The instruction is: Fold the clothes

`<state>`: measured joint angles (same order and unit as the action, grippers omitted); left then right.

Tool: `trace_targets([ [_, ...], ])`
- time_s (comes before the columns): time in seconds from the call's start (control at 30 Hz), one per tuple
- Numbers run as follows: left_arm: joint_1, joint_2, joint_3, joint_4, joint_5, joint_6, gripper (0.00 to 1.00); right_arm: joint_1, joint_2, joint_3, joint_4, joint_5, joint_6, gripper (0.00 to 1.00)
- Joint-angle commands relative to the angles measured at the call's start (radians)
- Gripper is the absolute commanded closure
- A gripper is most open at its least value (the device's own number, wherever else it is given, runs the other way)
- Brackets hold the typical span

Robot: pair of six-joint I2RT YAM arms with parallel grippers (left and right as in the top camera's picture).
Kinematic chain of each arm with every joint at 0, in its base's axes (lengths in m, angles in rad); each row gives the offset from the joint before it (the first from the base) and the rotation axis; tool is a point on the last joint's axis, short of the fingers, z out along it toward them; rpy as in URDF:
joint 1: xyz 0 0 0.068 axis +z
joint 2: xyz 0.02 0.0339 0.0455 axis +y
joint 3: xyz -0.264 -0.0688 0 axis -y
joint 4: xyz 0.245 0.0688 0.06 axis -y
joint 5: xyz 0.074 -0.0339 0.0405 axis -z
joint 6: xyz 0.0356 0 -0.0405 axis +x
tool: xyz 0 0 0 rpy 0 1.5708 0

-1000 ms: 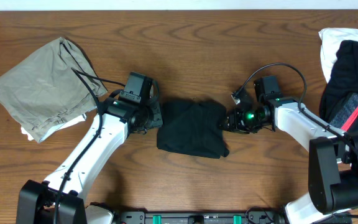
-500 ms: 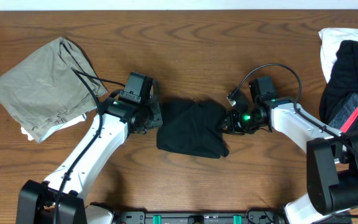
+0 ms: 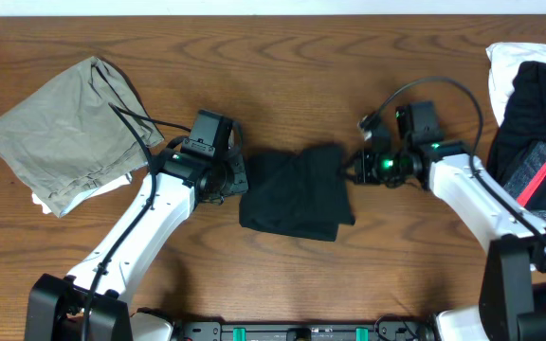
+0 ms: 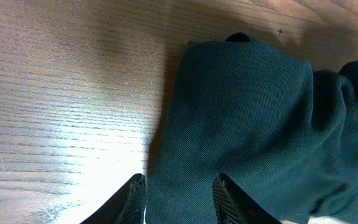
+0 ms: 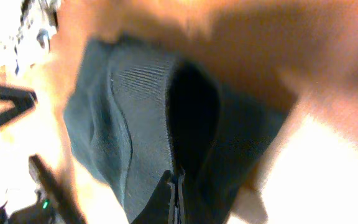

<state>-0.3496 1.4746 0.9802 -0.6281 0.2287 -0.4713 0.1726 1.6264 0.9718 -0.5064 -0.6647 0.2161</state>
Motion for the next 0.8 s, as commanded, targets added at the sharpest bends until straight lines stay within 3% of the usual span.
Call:
trace_targets([
  [0.0,0.002,0.009,-0.010,-0.004,-0.013,0.011,0.62,0.004,-0.004,0.015,-0.006,0.090,-0.011,0.99],
  [0.37,-0.027,0.009,-0.010,0.074,0.127,0.029,0.62,0.055,0.098,0.014,-0.031,0.287,-0.006,0.99],
  [0.5,-0.073,0.009,-0.010,0.174,0.129,0.031,0.55,0.055,0.146,0.014,-0.036,0.307,-0.003,0.99],
  [0.77,-0.129,0.072,-0.010,0.265,0.076,0.041,0.55,0.055,0.143,0.020,-0.060,0.321,-0.005,0.97],
])
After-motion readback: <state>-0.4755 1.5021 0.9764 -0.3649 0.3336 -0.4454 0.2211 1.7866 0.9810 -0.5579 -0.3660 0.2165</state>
